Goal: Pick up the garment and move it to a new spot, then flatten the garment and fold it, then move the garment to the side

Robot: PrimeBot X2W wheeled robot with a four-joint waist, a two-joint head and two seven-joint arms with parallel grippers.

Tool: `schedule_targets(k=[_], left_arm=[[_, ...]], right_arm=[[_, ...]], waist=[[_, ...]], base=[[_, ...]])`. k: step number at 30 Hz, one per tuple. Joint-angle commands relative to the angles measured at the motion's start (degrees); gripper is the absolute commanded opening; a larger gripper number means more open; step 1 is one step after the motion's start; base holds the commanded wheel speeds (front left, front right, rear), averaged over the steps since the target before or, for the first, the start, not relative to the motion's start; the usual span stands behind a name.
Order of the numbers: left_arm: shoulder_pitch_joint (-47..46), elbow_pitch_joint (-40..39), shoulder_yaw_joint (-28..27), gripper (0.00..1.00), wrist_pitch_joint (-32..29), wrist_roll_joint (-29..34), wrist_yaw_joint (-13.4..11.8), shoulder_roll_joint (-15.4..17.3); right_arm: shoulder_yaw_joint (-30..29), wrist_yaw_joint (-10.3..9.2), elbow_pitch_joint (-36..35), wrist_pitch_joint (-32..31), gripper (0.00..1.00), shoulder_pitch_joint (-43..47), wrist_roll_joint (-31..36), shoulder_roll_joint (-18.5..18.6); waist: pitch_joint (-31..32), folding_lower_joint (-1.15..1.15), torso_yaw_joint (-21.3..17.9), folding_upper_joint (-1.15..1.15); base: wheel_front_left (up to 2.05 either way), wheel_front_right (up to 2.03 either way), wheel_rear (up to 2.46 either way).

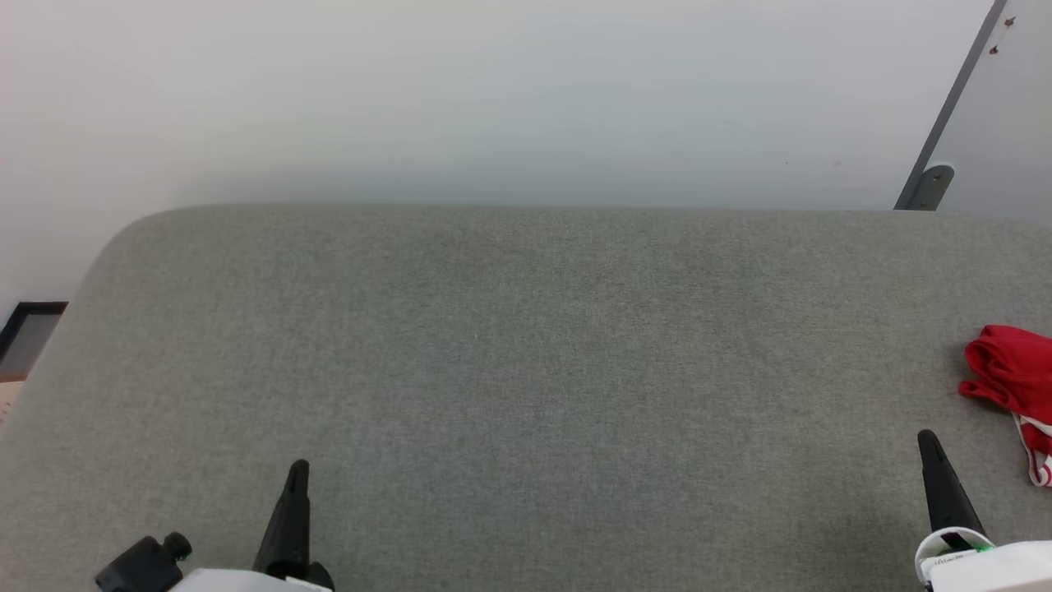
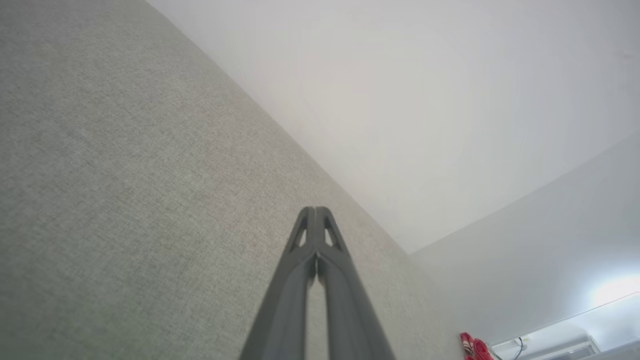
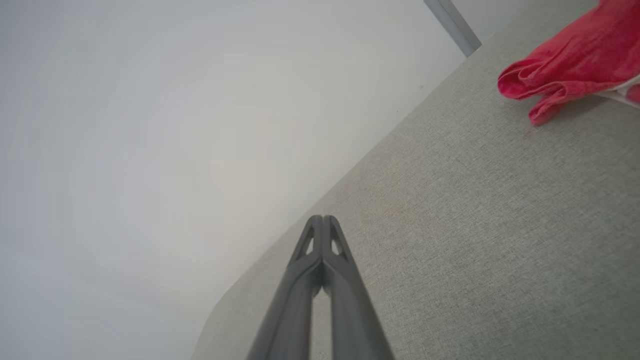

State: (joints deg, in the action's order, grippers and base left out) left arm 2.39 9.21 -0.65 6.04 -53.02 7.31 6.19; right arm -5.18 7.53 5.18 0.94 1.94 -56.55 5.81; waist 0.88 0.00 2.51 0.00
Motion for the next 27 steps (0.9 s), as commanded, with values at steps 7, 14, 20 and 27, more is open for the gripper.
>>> schedule_targets(k=[7,14,20,27], left_arm=[[-2.03,0.13,-0.69,0.00,-1.39,-5.97,0.16,-0.02],[-2.92,0.71,-1.06,0.00,-2.54,-10.41,0.18,-0.23],[-3.60,1.18,-1.37,0.00,-3.53,-13.99,0.19,-0.40],[-4.30,1.68,-1.76,0.00,-4.59,-17.87,0.21,-0.63]], right_arm=[[-0.31,-0.03,0.70,-1.08,0.00,-2.20,-5.18,-0.23],[-0.42,-0.04,1.70,-1.88,0.00,-3.03,-9.09,-0.56],[-0.52,-0.04,2.56,-2.48,0.00,-3.55,-12.20,-0.83],[-0.62,-0.04,3.44,-3.16,0.00,-4.32,-15.61,-1.12]], waist=[[-0.10,0.00,-0.23,0.00],[-0.19,0.00,-0.45,0.00],[-0.27,0.00,-0.63,0.00],[-0.36,0.00,-0.85,0.00]], base=[[0.00,0.00,0.00],[0.00,0.00,0.00],[0.00,0.00,0.00],[0.00,0.00,0.00]])
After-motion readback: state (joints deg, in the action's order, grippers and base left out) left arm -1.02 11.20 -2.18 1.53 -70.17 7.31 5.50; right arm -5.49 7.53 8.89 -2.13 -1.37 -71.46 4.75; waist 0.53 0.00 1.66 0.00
